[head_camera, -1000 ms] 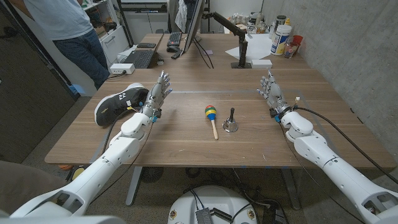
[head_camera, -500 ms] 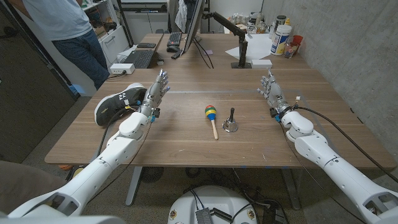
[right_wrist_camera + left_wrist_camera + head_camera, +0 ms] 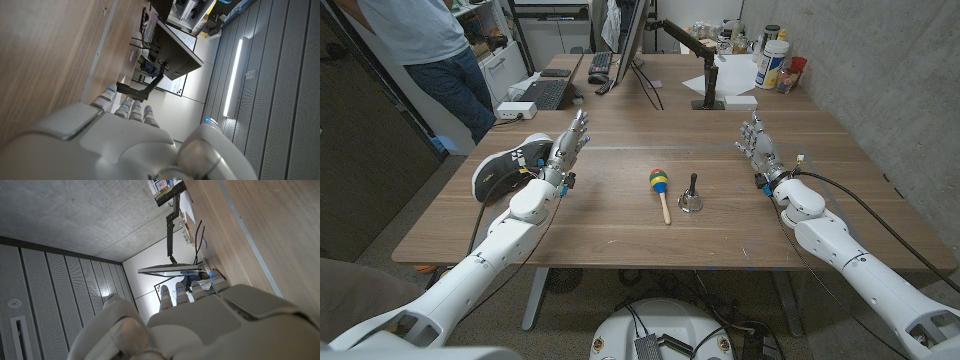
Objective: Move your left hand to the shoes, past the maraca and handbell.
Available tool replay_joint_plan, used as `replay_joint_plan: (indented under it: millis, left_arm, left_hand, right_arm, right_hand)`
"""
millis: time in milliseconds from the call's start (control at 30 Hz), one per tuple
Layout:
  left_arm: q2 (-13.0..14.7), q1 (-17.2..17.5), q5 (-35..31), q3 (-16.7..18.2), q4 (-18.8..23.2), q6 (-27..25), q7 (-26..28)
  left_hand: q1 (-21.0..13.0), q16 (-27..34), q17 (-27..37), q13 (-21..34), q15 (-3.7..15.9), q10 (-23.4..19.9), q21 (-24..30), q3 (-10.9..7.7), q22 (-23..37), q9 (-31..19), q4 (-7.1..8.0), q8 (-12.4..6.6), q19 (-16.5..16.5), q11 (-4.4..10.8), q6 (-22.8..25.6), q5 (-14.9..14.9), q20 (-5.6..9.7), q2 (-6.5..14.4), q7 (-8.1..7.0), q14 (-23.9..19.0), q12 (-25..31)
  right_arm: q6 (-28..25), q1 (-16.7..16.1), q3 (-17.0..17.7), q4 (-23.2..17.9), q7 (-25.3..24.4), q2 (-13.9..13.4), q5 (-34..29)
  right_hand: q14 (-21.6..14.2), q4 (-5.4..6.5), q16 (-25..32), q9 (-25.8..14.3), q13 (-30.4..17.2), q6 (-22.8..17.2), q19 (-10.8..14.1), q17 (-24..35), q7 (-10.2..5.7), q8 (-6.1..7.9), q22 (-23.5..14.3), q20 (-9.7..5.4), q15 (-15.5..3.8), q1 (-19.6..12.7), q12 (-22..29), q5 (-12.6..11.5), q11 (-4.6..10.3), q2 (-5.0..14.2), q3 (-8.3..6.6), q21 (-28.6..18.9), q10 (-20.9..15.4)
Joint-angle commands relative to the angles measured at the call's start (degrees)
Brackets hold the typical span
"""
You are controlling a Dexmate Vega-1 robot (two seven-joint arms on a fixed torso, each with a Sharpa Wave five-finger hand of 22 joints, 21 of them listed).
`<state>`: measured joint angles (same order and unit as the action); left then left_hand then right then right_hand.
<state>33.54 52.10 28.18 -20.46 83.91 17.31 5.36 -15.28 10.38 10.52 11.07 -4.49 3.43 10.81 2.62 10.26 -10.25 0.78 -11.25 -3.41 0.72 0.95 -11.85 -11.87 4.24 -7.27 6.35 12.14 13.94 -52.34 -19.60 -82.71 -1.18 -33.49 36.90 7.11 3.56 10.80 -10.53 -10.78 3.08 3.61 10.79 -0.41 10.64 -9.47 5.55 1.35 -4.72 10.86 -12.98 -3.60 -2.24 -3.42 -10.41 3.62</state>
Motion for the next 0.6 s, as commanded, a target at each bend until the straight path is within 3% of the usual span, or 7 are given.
replay_joint_plan:
  millis: [33, 167, 300, 600]
  left_arm:
    - [1.5, 1.05, -4.48, 0.38, 2.72, -0.53, 3.46]
    - [1.69, 1.46, -5.97, 0.63, 3.42, -0.53, 4.78]
    - [3.14, 2.02, -10.79, 0.64, 5.45, -1.78, 7.98]
    - [3.97, 3.52, -14.53, 1.44, 8.04, -4.03, 11.41]
  left_hand:
    - [-0.82, 0.09, 0.16, 0.23, -0.04, 0.39, 0.26, 0.21, 0.17, -0.17, -0.34, -0.2, -0.16, -0.08, 0.34, -0.05, -0.45, 0.0, -0.38, 0.6, 0.23]
    - [-1.69, 0.15, 0.14, 0.22, -0.05, 0.59, 0.19, -0.43, 0.15, -0.17, -0.72, 0.19, -0.47, 0.09, -0.6, 0.05, -0.4, 0.82, -0.85, 0.89, 0.16]
    - [-2.83, 0.11, 0.11, 0.22, -0.16, 0.7, 0.13, -1.26, 0.14, -0.17, -1.27, -0.09, -0.77, -0.05, 0.03, 0.24, -0.39, 1.74, -0.62, 1.34, 0.12]
    - [-4.32, 0.05, 0.07, 0.22, -0.19, 1.16, 0.01, -2.21, 0.12, -0.18, -2.11, -0.36, -1.34, 0.0, 0.85, 0.54, -0.42, 2.5, -0.23, 2.04, -0.01]
  right_arm:
    - [-0.22, -0.1, 0.09, -0.14, -0.03, -0.13, 0.08]
    - [-0.08, -0.1, 0.11, -0.01, 0.07, -0.03, 0.16]
    - [0.02, -0.32, 0.07, -0.04, 0.0, -0.09, 0.03]
    - [0.0, -0.47, 0.14, -0.27, -0.23, -0.26, -0.11]
  right_hand:
    - [0.42, -0.19, 0.24, -0.3, -0.21, 0.44, -0.31, 0.26, 0.26, 0.41, -0.2, 0.11, 0.0, -0.58, 0.24, -0.34, -0.32, 0.35, 0.0, -0.13, 0.28]
    - [0.46, -0.21, 0.24, -0.3, -0.21, 0.42, -0.39, 0.26, 0.28, 0.43, -0.2, 0.16, 0.03, -0.59, 0.26, -0.34, -0.36, 0.37, 0.01, -0.11, 0.28]
    - [0.53, -0.22, 0.23, -0.3, -0.21, 0.42, -0.47, 0.26, 0.31, 0.43, -0.2, 0.18, 0.1, -0.6, 0.27, -0.33, -0.36, 0.4, 0.02, -0.09, 0.29]
    - [0.62, -0.26, 0.24, -0.3, -0.2, 0.48, -0.62, 0.26, 0.32, 0.42, -0.2, 0.14, 0.09, -0.62, 0.27, -0.31, -0.47, 0.45, 0.06, -0.07, 0.36]
